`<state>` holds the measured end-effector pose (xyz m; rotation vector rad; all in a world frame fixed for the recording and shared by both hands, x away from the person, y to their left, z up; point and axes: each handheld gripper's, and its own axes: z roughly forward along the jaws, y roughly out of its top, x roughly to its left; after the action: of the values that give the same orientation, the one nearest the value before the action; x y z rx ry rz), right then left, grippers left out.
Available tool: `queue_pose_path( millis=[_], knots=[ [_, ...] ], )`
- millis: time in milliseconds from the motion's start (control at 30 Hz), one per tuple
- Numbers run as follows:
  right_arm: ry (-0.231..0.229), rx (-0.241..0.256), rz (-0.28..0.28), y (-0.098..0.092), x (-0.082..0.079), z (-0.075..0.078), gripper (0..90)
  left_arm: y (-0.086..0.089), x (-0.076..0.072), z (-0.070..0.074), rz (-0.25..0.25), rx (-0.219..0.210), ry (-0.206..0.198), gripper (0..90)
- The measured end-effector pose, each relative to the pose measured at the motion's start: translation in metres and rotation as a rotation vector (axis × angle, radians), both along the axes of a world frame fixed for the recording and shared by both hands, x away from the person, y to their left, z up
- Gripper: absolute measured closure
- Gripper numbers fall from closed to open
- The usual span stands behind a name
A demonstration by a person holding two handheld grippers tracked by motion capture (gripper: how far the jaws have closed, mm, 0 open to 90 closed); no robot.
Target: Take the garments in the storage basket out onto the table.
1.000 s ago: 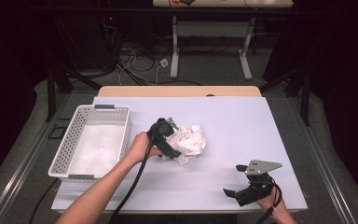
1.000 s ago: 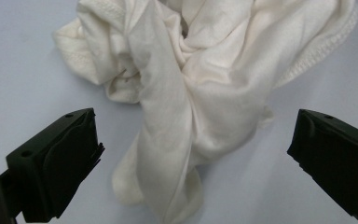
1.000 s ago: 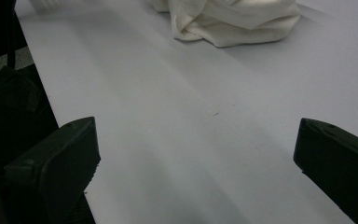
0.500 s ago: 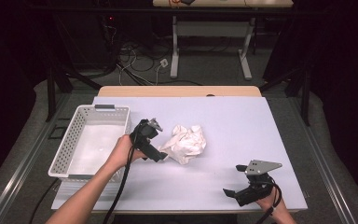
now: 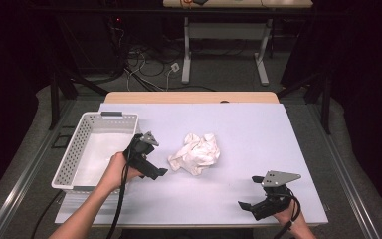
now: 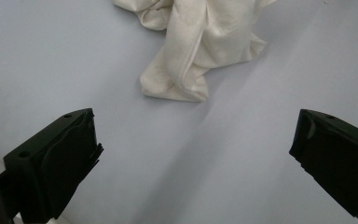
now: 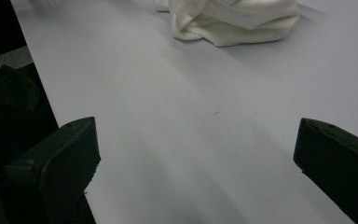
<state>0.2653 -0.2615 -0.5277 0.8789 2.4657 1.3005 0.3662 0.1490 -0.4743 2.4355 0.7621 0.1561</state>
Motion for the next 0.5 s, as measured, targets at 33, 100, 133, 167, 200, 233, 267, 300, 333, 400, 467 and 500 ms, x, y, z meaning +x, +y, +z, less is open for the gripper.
queue_pose_path(
  millis=[33,100,133,167,200,233,267,300,333,400,467,500],
  knots=[
    [0.0,0.001,0.002,0.0,0.0,0.0,0.0,0.002,-0.002,0.0,0.006,-0.004,-0.001,0.2],
    [-0.002,-0.003,0.006,0.0,0.0,0.0,0.0,0.006,-0.006,0.001,0.006,-0.001,0.0,0.2],
    [-0.004,0.001,0.005,0.0,0.0,0.0,0.0,0.009,-0.008,0.002,0.008,0.001,-0.004,0.2],
    [-0.002,-0.003,0.005,0.0,0.0,0.0,0.0,0.011,-0.01,0.002,0.014,-0.005,-0.005,0.2],
    [0.0,0.001,0.003,0.0,0.0,0.0,0.0,0.014,-0.011,0.003,0.013,-0.005,-0.006,0.2],
    [0.0,0.001,0.002,0.0,0.0,0.0,0.0,0.016,-0.013,0.003,0.021,-0.011,-0.01,0.1],
    [0.002,-0.008,0.005,0.0,0.0,0.0,0.0,0.019,-0.016,0.003,0.028,-0.015,-0.01,0.1],
    [0.006,-0.01,0.005,0.0,0.0,0.001,0.0,0.021,-0.017,0.004,0.027,-0.015,-0.016,0.2],
    [0.006,-0.01,0.005,0.0,0.0,0.001,0.0,0.024,-0.019,0.004,0.034,-0.014,-0.022,0.2],
    [0.002,-0.008,0.006,0.0,0.0,0.0,0.0,0.029,-0.023,0.004,0.04,-0.012,-0.024,0.2],
    [0.007,-0.009,0.008,0.0,0.0,0.0,0.0,0.033,-0.026,0.004,0.051,-0.013,-0.023,0.2],
    [0.005,-0.008,0.008,0.0,0.0,0.0,0.0,0.035,-0.028,0.004,0.058,-0.015,-0.021,0.2]
  ],
)
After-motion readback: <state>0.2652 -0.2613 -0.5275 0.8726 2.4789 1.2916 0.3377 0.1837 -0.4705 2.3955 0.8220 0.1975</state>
